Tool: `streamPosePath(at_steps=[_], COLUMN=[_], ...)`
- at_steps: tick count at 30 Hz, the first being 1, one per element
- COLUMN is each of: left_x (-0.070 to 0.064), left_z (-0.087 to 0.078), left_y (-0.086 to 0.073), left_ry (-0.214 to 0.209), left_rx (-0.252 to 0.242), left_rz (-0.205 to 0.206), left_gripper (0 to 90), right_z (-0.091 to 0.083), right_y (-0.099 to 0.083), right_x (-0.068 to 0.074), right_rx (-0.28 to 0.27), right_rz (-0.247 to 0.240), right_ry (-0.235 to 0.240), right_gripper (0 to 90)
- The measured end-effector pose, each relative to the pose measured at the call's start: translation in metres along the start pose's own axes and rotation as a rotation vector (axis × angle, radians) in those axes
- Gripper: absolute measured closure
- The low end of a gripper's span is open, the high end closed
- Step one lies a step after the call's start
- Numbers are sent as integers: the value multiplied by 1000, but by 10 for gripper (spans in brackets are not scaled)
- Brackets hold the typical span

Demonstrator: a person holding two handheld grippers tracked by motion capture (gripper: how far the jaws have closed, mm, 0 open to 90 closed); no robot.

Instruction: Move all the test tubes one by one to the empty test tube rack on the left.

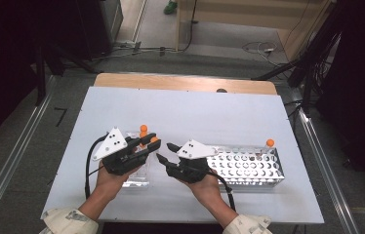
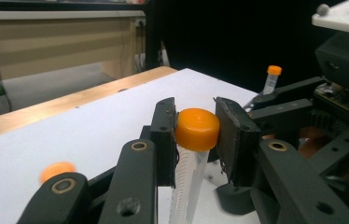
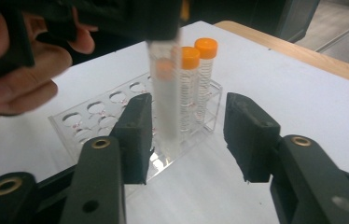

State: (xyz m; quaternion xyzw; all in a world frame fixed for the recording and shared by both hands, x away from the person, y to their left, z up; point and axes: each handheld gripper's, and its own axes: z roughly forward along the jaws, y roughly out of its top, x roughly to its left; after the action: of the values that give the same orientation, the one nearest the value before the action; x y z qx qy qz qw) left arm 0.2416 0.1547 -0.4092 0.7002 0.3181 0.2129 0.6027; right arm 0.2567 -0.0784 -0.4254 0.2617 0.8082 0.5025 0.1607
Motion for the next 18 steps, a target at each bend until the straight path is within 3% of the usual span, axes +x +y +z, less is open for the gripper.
streamPosePath(at_steps=[10,18], left_x=[11,13], left_z=[-16,-20], left_y=[4,-4], left_ry=[47,56], left_rx=[-20,3], left_rz=[-32,-42], left_gripper=[695,695], right_z=[-8,-12], right_y=[-3,-6], right_x=[-8,-11], right_rx=[-7,-1], right_rz=[17,22], right_ry=[-28,-38], right_gripper=[472,472])
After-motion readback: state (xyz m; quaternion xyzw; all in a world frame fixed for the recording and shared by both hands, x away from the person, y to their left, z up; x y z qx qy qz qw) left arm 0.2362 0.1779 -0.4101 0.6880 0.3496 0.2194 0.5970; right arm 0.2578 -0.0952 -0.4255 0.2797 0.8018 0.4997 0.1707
